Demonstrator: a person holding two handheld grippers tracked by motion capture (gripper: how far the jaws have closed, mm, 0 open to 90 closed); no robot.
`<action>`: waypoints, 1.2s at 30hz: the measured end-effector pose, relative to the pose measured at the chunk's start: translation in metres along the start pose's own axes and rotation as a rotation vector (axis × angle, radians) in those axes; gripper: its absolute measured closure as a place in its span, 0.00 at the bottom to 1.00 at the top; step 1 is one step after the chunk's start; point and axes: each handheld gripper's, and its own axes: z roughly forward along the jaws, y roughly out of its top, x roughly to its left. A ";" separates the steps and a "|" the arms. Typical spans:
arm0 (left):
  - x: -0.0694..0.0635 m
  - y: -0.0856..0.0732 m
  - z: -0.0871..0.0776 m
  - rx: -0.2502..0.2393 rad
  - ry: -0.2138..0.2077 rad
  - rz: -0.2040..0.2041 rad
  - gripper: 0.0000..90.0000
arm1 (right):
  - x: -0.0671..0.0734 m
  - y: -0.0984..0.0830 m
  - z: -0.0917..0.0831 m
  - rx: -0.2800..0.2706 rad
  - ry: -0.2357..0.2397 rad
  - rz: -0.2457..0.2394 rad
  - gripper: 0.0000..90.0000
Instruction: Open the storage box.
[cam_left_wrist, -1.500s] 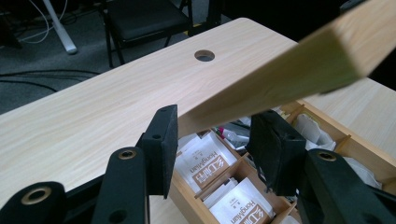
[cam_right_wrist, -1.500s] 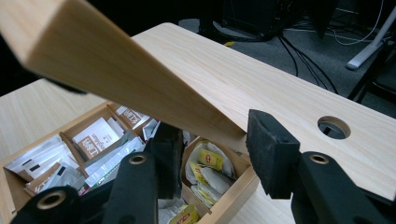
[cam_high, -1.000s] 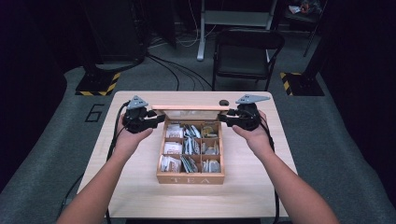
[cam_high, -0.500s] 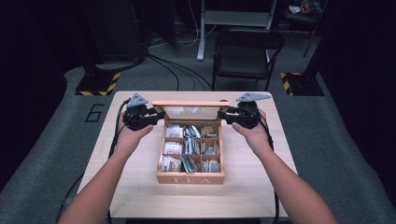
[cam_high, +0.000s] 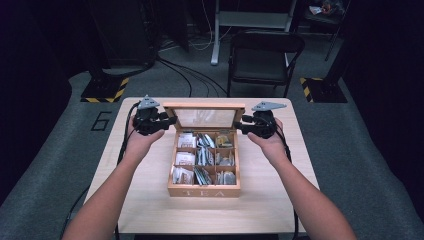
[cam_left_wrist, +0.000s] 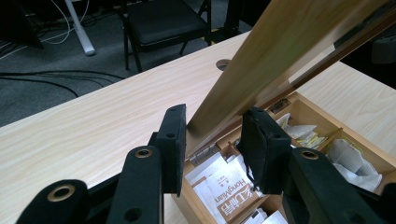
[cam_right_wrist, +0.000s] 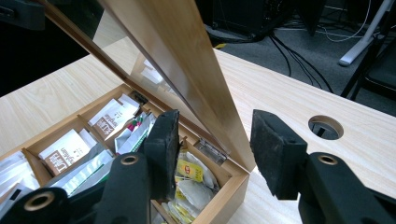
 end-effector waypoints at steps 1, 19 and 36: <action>0.000 0.001 0.000 0.002 0.000 -0.001 0.68 | 0.000 0.000 0.001 -0.002 0.001 -0.003 0.57; 0.007 0.010 0.007 0.003 0.005 -0.001 0.69 | -0.004 -0.002 0.023 0.006 -0.037 0.036 0.60; 0.013 0.012 0.011 -0.011 -0.004 -0.019 0.69 | -0.007 0.008 0.030 0.007 -0.042 0.001 0.63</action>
